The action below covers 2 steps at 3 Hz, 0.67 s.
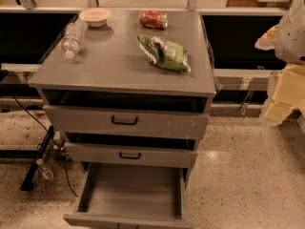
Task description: Place green jalapeno chip bag into bottom drawer
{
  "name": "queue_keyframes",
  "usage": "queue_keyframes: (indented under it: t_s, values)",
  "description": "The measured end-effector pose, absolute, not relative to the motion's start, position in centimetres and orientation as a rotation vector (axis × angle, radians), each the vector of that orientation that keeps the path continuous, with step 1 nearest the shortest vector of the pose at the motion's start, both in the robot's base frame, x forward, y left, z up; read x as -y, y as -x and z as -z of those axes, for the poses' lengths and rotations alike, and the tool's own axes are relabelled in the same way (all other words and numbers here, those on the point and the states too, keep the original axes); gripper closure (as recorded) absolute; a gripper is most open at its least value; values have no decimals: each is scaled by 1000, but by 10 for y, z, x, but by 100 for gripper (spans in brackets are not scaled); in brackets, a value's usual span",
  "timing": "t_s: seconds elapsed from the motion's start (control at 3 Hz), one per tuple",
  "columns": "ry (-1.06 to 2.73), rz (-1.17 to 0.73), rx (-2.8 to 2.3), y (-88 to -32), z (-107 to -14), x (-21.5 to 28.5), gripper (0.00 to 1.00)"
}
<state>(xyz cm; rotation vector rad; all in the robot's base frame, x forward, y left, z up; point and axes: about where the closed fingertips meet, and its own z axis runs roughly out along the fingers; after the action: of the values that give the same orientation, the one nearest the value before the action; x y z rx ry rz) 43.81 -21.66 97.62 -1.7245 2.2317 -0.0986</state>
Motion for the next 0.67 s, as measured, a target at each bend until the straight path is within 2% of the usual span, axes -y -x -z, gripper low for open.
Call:
queue_keyframes:
  t_s: [0.33, 0.67]
  values:
    - [1725, 99, -2232, -438, -976, 217, 0]
    - [1731, -25, -2207, -446, -973, 213, 0]
